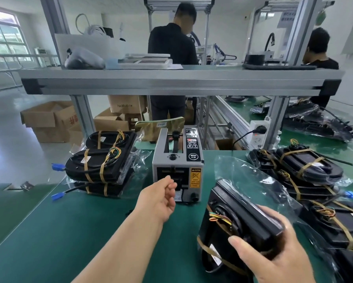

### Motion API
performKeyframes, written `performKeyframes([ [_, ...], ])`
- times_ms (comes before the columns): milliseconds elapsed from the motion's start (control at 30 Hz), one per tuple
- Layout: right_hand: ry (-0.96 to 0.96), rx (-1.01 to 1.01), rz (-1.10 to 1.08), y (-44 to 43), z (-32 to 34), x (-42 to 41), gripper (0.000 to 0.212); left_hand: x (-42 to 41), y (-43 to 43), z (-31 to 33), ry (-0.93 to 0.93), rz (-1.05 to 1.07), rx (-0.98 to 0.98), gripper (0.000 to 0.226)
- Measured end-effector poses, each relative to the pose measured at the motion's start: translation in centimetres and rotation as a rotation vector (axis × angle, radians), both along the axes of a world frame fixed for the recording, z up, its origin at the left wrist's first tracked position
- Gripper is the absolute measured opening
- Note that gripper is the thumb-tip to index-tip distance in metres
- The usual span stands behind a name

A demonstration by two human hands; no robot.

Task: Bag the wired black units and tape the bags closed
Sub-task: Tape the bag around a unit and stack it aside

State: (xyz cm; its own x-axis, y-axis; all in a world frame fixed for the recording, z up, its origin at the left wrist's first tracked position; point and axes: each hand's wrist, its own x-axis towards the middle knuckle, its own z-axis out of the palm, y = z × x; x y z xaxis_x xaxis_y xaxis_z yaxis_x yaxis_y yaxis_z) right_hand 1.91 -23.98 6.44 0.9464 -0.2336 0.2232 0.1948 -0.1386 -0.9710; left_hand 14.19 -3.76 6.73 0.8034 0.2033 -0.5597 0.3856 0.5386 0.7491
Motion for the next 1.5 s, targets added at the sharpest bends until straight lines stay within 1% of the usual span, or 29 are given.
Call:
performKeyframes([
  [67, -0.012, -0.014, 0.029, 0.0, -0.2, -0.2, 0.074, 0.5, -0.1, -0.1, 0.024, 0.010, -0.007, 0.021],
  [233, -0.040, -0.075, 0.086, -0.2, -0.5, -0.4, 0.074, 1.1, -0.3, -0.3, 0.055, 0.069, -0.016, 0.019],
  [467, -0.057, -0.098, 0.152, -0.3, -0.4, -0.4, 0.073, 1.9, -0.9, -0.1, 0.079, 0.144, -0.023, 0.005],
  [567, -0.059, -0.080, 0.164, 0.0, -0.2, -0.5, 0.075, 2.4, -1.3, -0.1, 0.055, 0.192, -0.035, 0.009],
  [667, -0.054, -0.084, 0.184, 0.2, 0.0, -0.5, 0.075, 2.3, -1.7, -0.2, 0.035, 0.265, -0.030, 0.005],
  [767, -0.046, -0.090, 0.184, 0.1, 0.0, -0.5, 0.075, 1.7, -1.5, -0.3, -0.012, 0.272, -0.004, 0.017],
  [867, -0.047, -0.098, 0.173, 0.0, 0.1, -0.5, 0.073, 0.0, -1.1, 0.3, -0.107, 0.199, 0.057, 0.023],
  [1000, -0.069, -0.109, 0.177, 0.1, 0.5, -0.7, 0.067, -4.9, -0.7, 2.3, -0.384, 0.012, 0.142, 0.024],
  [1100, -0.081, -0.125, 0.216, 0.3, 0.6, -0.6, 0.067, -9.2, -0.8, 4.2, -0.548, -0.174, 0.308, 0.021],
  [1200, -0.088, -0.144, 0.235, 0.3, 0.6, -0.6, 0.065, -11.8, -1.8, 6.1, -0.613, -0.314, 0.435, 0.028],
  [1267, -0.075, -0.131, 0.243, 0.4, 0.4, -0.7, 0.064, -12.3, -2.6, 6.8, -0.647, -0.373, 0.546, 0.023],
  [1333, -0.059, -0.112, 0.250, 0.5, 0.4, -0.8, 0.064, -12.3, -3.1, 7.1, -0.665, -0.387, 0.657, 0.018],
  [1400, -0.057, -0.119, 0.254, 0.6, 0.4, -0.9, 0.063, -12.0, -3.1, 7.3, -0.672, -0.375, 0.710, 0.013],
  [1500, -0.063, -0.143, 0.252, 0.7, 0.2, -0.9, 0.064, -11.3, -3.2, 7.2, -0.666, -0.404, 0.702, 0.011],
])
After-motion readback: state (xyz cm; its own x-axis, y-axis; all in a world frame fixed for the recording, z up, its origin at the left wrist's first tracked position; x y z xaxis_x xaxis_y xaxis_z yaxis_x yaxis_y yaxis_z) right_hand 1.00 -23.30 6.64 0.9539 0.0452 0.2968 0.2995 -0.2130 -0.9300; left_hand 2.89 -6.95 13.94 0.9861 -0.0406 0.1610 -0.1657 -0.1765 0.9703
